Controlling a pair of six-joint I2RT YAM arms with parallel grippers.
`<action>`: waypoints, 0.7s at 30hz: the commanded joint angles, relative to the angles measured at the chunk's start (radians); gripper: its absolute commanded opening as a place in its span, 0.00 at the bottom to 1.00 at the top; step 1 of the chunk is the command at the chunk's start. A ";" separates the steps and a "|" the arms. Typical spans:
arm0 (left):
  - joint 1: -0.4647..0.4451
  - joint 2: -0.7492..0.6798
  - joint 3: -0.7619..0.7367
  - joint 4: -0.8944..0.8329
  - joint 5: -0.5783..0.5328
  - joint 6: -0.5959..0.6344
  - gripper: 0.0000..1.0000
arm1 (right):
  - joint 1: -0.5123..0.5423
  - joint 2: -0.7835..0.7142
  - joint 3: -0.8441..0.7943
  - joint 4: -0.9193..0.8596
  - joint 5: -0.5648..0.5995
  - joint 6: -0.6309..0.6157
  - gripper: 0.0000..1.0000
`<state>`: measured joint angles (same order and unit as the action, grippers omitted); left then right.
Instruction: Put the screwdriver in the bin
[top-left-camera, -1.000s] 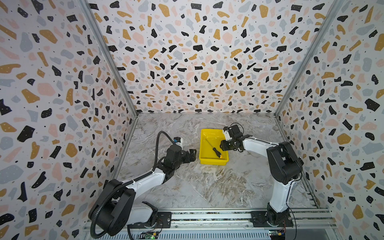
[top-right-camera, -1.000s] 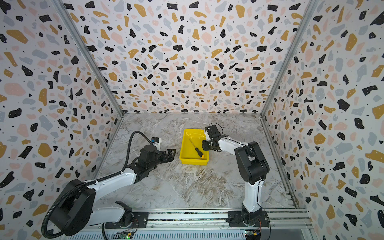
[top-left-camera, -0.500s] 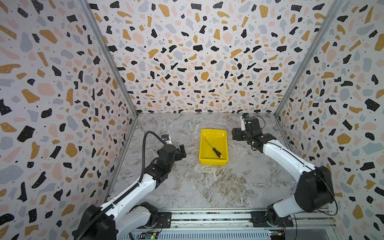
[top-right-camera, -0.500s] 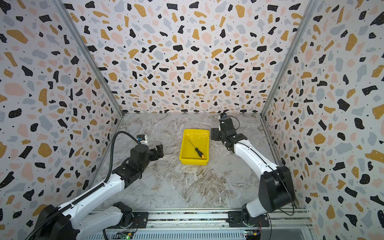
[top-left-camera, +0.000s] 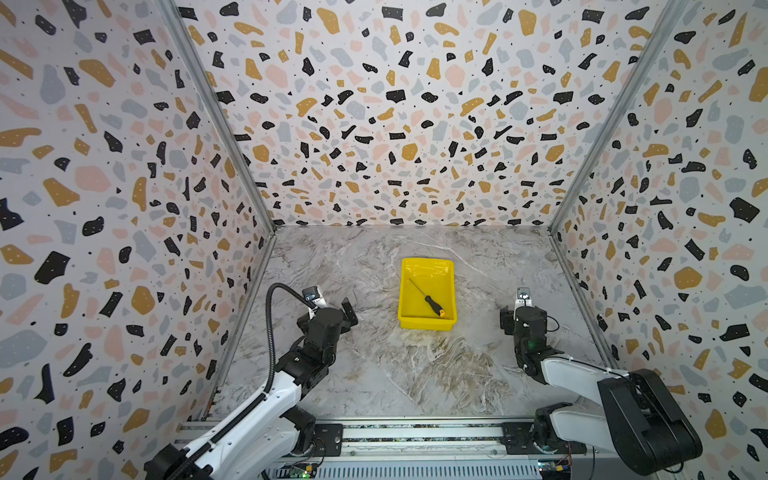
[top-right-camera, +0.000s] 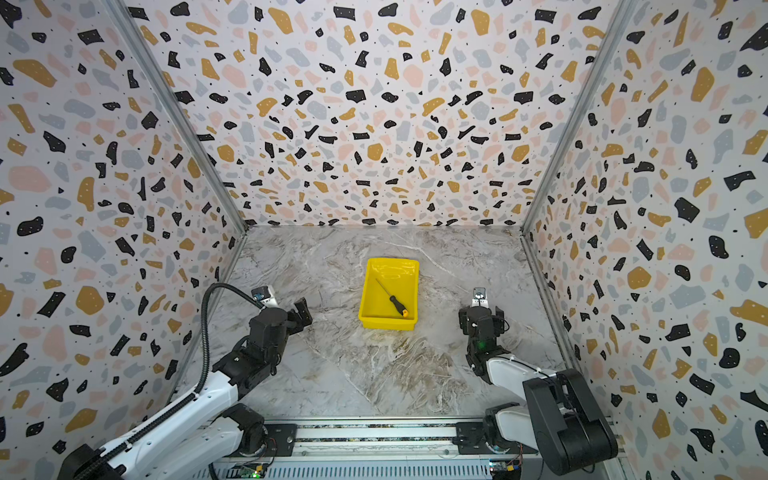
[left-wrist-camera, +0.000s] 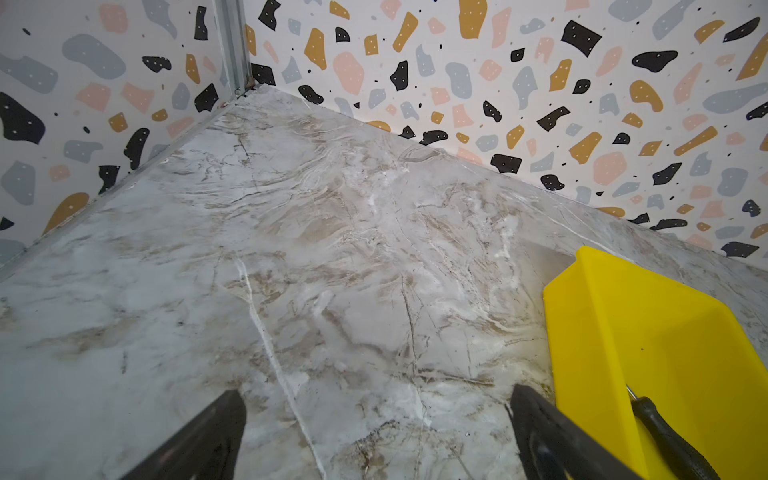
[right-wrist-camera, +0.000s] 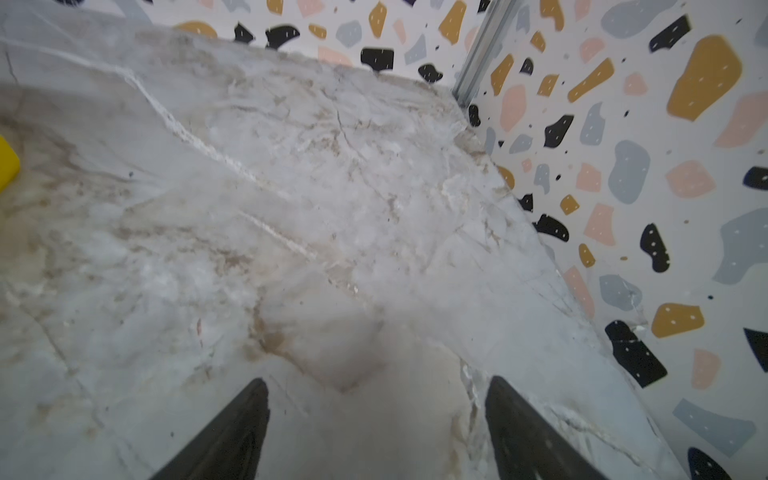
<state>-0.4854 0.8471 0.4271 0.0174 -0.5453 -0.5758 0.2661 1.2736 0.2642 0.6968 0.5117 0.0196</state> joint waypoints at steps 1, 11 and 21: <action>0.004 -0.013 0.000 0.004 -0.056 -0.027 1.00 | -0.002 0.058 0.006 0.230 0.040 -0.037 0.84; 0.005 -0.016 0.015 0.068 -0.282 0.021 1.00 | -0.123 0.133 -0.059 0.483 -0.116 0.047 0.86; 0.005 0.049 -0.250 0.814 -0.410 0.648 1.00 | -0.147 0.224 -0.090 0.644 -0.315 -0.021 0.99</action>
<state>-0.4850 0.8803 0.2462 0.5045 -0.9077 -0.1913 0.1219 1.4975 0.1905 1.2491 0.2661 0.0193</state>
